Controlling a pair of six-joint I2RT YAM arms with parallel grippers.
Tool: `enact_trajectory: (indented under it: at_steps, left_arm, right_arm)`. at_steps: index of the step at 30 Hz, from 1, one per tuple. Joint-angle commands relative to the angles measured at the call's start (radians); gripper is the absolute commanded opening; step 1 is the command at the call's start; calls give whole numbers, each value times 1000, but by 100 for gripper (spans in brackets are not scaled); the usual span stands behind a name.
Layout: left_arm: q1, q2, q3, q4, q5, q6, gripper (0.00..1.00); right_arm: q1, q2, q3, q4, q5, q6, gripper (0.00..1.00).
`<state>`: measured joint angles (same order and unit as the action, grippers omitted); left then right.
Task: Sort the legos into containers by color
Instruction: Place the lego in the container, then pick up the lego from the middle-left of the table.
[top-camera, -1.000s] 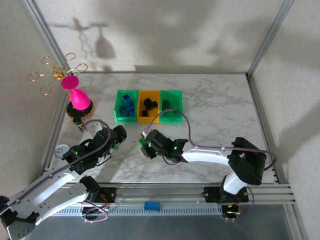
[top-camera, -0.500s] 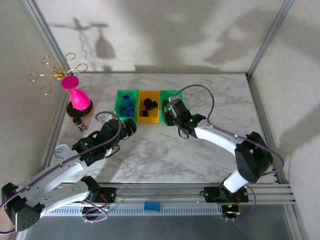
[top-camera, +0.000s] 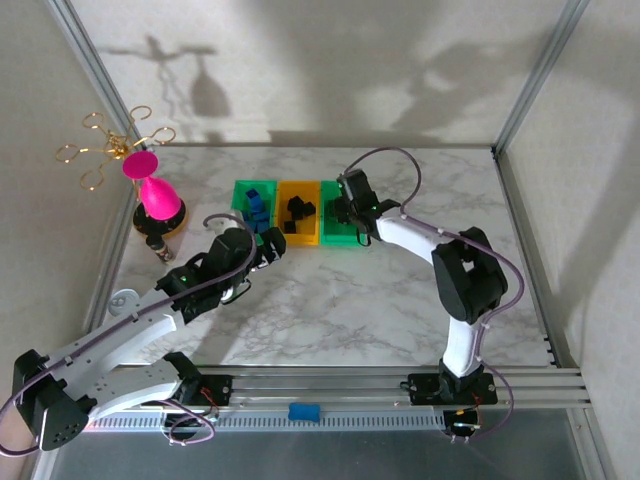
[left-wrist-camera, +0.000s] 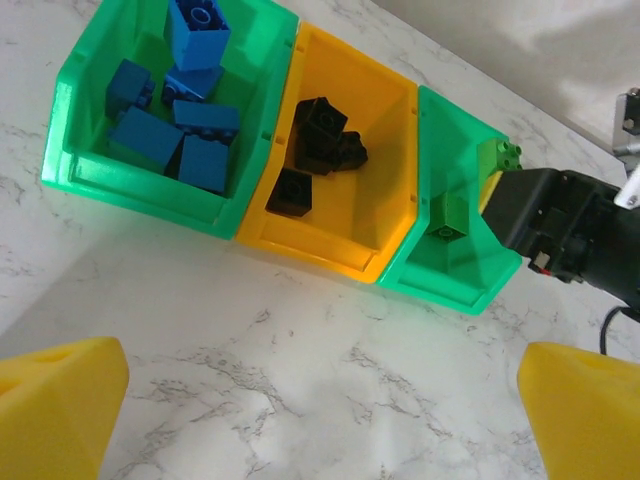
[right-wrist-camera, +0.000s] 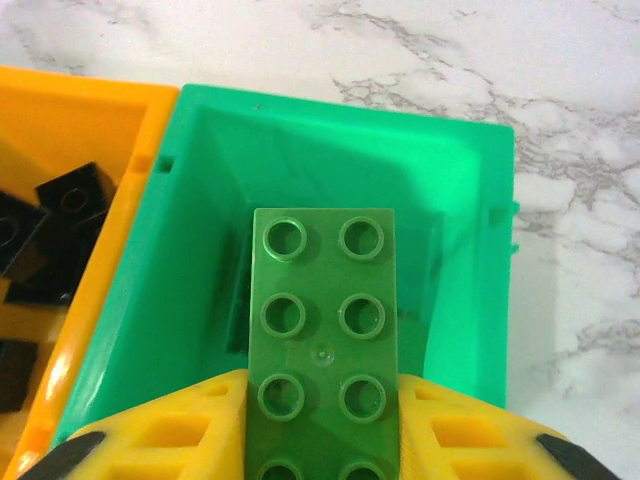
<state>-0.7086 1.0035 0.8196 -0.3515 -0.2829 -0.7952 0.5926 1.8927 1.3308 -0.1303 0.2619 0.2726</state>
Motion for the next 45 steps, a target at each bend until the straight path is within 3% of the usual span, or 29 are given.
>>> enact_trajectory:
  at_steps: [1, 9, 20, 28, 34, 45]
  left_arm:
    - [12, 4, 26, 24, 5, 23, 100]
    - [24, 1, 19, 27, 4, 23, 100]
    - [37, -17, 31, -3, -2, 23, 100]
    - [42, -110, 23, -119, -43, -8, 100]
    - [47, -180, 28, -255, -112, -42, 100]
    - [57, -270, 67, -405, -172, -78, 100]
  right_arm:
    - [-4, 41, 46, 18, 4, -20, 35]
    - [-11, 64, 61, 29, 0, -41, 44]
    - [27, -108, -3, 29, -49, -54, 52]
    - [214, -275, -162, 41, -118, -53, 60]
    - [365, -318, -315, 235, -249, -71, 66]
    - [526, -44, -297, 585, -385, -219, 72]
